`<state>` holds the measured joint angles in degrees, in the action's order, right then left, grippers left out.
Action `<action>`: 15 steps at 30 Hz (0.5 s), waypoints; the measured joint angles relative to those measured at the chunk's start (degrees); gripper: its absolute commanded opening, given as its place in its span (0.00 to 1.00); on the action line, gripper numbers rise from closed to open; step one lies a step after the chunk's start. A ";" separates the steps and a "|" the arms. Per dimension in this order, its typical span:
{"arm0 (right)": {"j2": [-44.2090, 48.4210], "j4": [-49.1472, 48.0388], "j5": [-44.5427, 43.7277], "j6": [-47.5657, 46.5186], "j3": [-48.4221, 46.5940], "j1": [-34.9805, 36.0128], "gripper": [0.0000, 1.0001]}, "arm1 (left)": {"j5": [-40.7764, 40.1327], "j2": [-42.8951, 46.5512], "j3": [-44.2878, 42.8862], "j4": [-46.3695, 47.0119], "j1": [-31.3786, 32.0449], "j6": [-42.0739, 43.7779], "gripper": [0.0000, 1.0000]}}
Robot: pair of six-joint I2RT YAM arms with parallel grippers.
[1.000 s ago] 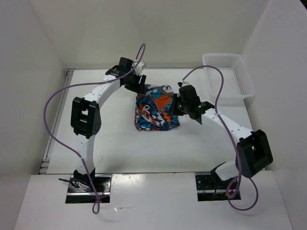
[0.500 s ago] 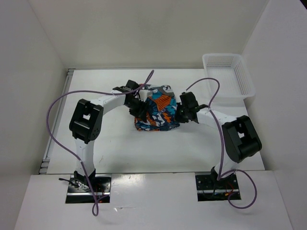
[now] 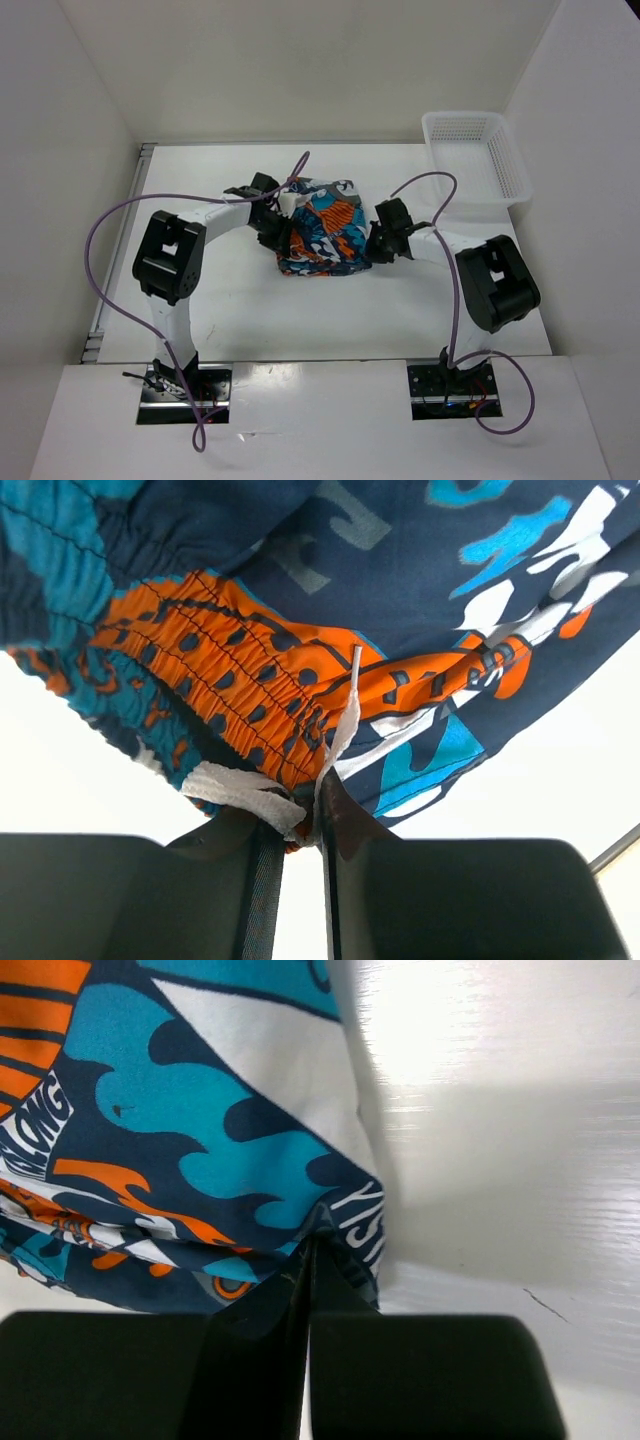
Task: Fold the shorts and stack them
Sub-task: Fold the shorts
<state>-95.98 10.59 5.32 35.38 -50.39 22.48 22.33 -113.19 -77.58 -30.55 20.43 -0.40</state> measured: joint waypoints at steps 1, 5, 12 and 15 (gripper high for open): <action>0.39 0.44 0.09 -0.37 -0.07 -0.20 0.00 | -0.20 0.44 0.11 -0.17 -0.02 0.02 0.25; 2.47 5.03 -0.63 -3.02 -4.50 -0.63 0.29 | -0.59 0.87 0.11 -0.48 -0.11 0.09 0.25; -3.43 6.05 -0.63 -7.28 -30.08 -3.80 0.04 | -1.18 0.90 0.09 -1.22 -0.15 0.13 0.26; -12.39 4.24 1.66 -8.48 -41.09 -4.96 0.00 | -1.53 0.92 0.07 -1.29 -0.15 0.13 0.26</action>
<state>-108.38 14.83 6.98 26.89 -91.48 17.52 20.80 -112.27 -77.52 -31.83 20.27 -0.27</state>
